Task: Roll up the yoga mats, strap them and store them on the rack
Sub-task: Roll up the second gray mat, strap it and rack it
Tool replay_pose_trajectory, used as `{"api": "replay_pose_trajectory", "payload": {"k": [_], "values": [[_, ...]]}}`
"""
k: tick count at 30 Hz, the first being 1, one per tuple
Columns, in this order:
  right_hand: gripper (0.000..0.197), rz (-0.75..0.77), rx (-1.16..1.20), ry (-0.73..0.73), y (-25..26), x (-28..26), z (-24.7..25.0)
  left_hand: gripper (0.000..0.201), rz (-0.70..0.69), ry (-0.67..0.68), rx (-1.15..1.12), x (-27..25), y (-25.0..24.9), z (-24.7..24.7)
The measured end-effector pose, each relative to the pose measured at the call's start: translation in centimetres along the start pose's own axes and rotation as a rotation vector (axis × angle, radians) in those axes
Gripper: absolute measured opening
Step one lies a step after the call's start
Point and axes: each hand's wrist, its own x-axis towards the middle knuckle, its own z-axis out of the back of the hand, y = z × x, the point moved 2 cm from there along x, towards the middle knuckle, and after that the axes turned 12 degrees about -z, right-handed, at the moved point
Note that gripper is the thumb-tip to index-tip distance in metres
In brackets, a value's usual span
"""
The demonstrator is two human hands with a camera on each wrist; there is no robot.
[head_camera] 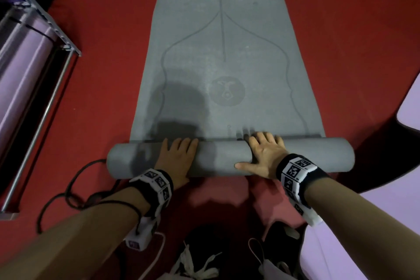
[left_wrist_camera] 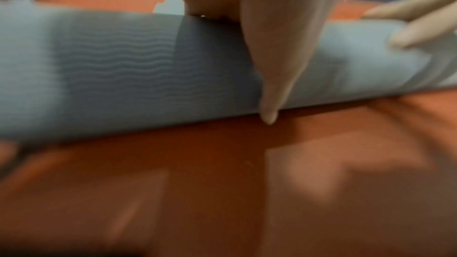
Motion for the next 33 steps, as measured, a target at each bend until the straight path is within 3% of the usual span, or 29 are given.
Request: {"api": "replay_pose_trajectory", "payload": {"k": [5,11,19,22,25,27,29,31,33], "values": [[0.112,-0.054,-0.133,-0.125,0.6,-0.2,-0.4,0.11,-0.038,-0.001,-0.04,1.4,1.6,1.1],[0.098,-0.051,0.003,-0.116,0.4,-0.1,-0.1,0.107,-0.081,0.071,-0.094,1.9,2.7,2.5],[0.104,-0.035,0.026,0.15,-0.1,-2.6,-0.7,0.088,-0.178,0.385,-0.361,1.0,1.7,1.5],[0.102,-0.051,0.005,0.273,0.1,-3.1,-0.8,0.089,-0.166,0.444,-0.504,1.0,1.3,0.7],[0.107,-0.044,-0.112,0.192,1.0,-4.1,-0.7,0.086,-0.139,0.477,-0.662,1.5,1.5,0.8],[0.12,-0.017,-0.193,0.106,1.9,-5.3,-1.1,0.078,-0.148,0.503,-0.713,1.9,1.6,1.0],[0.133,-0.026,-0.18,0.076,2.3,-5.5,-1.8,0.09,-0.171,0.488,-0.595,2.1,2.1,1.0],[0.125,-0.039,-0.098,0.055,1.9,-4.8,-2.0,0.103,-0.176,0.41,-0.508,2.1,2.9,1.2],[0.111,-0.034,0.021,0.066,1.4,-3.7,-1.7,0.099,-0.175,0.278,-0.553,1.6,4.0,1.9]]}}
